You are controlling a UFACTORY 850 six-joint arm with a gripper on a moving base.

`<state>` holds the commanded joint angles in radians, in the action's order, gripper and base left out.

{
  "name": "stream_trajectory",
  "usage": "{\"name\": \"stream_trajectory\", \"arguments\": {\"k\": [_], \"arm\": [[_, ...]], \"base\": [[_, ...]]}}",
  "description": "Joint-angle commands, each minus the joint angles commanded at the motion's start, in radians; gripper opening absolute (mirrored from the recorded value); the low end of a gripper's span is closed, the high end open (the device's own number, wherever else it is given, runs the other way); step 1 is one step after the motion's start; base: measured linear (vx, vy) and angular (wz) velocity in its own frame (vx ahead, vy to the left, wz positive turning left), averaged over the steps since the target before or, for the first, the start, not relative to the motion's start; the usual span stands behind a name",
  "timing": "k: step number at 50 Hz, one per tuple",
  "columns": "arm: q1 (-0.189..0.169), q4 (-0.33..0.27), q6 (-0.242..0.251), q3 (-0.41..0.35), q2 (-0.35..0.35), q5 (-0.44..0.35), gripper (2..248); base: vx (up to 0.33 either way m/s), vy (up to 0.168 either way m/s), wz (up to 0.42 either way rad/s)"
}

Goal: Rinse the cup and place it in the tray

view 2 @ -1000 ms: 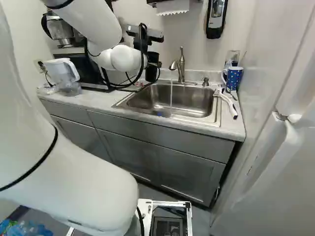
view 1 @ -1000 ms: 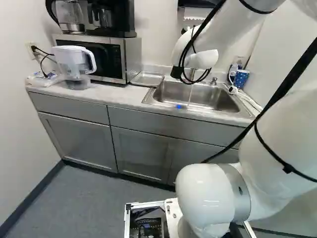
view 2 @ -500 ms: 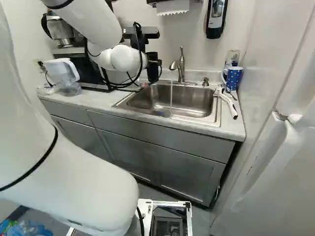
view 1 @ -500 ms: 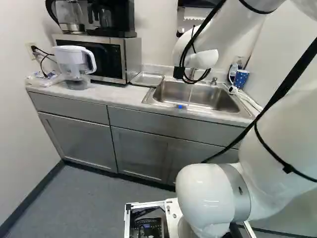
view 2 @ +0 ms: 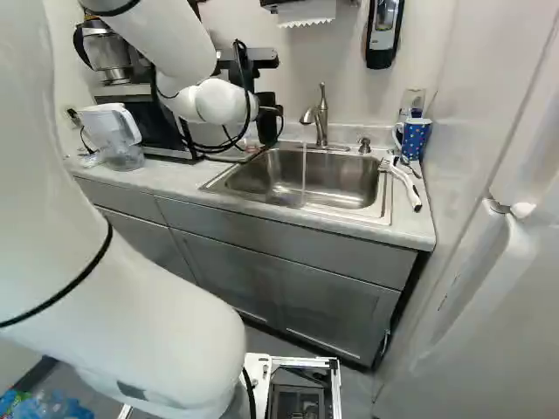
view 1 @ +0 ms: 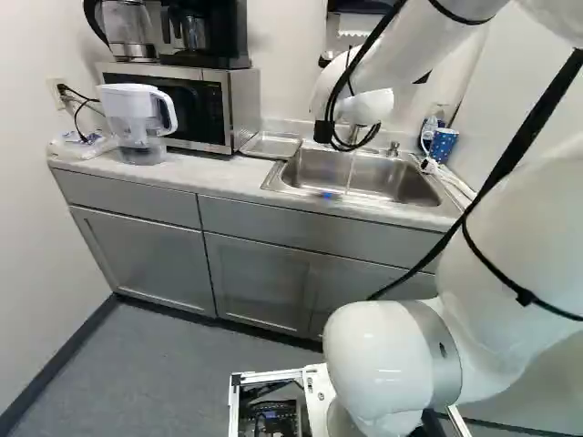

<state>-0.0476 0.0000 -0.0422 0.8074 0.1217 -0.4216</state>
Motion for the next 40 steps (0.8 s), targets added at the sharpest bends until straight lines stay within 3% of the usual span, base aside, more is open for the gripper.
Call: {"name": "stream_trajectory", "arguments": {"k": [40], "arm": [[0.096, 0.0, 0.0, 0.165, -0.168, 0.0, 125]], "base": [[0.0, 0.0, 0.0]]}}
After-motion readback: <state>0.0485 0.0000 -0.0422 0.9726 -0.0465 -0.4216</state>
